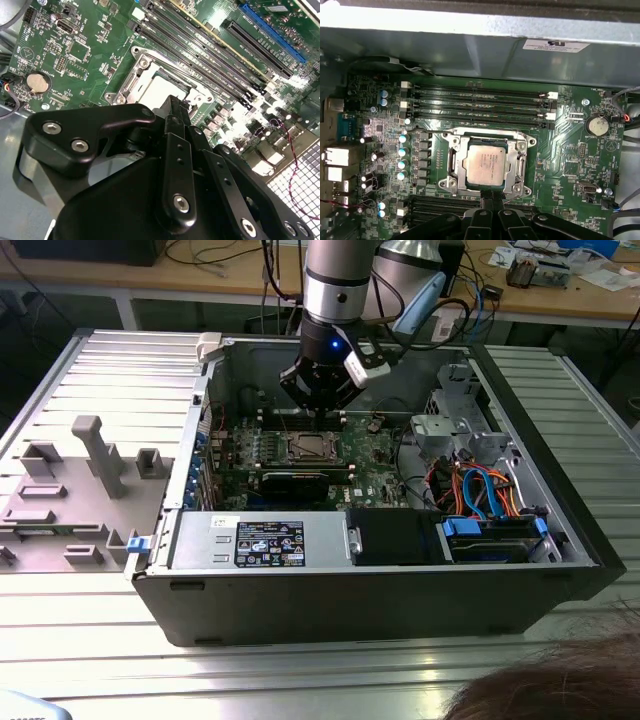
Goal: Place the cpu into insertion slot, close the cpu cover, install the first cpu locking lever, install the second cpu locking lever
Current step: 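Install the first cpu locking lever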
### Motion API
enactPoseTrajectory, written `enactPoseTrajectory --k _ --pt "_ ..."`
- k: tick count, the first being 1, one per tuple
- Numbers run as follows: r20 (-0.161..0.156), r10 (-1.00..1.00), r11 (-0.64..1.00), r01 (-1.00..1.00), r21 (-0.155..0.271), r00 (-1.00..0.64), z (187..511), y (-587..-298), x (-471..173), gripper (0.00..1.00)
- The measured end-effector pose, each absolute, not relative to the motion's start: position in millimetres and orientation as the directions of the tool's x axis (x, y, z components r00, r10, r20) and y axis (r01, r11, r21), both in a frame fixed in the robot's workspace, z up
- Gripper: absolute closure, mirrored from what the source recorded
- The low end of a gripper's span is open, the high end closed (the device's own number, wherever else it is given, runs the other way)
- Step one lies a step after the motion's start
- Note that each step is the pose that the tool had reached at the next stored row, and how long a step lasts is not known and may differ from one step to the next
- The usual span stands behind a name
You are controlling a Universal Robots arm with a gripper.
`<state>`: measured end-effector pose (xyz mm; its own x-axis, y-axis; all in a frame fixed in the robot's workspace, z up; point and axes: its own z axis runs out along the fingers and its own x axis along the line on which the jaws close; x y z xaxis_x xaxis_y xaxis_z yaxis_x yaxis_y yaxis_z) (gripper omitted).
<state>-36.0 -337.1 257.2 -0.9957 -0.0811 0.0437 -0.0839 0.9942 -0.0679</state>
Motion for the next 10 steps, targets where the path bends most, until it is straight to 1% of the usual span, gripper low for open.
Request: enactPoseTrajectory --k 10 --pt "0.044 -0.097 0.993 -0.100 -0.068 -0.994 257.2 -337.1 -36.1 0.89"
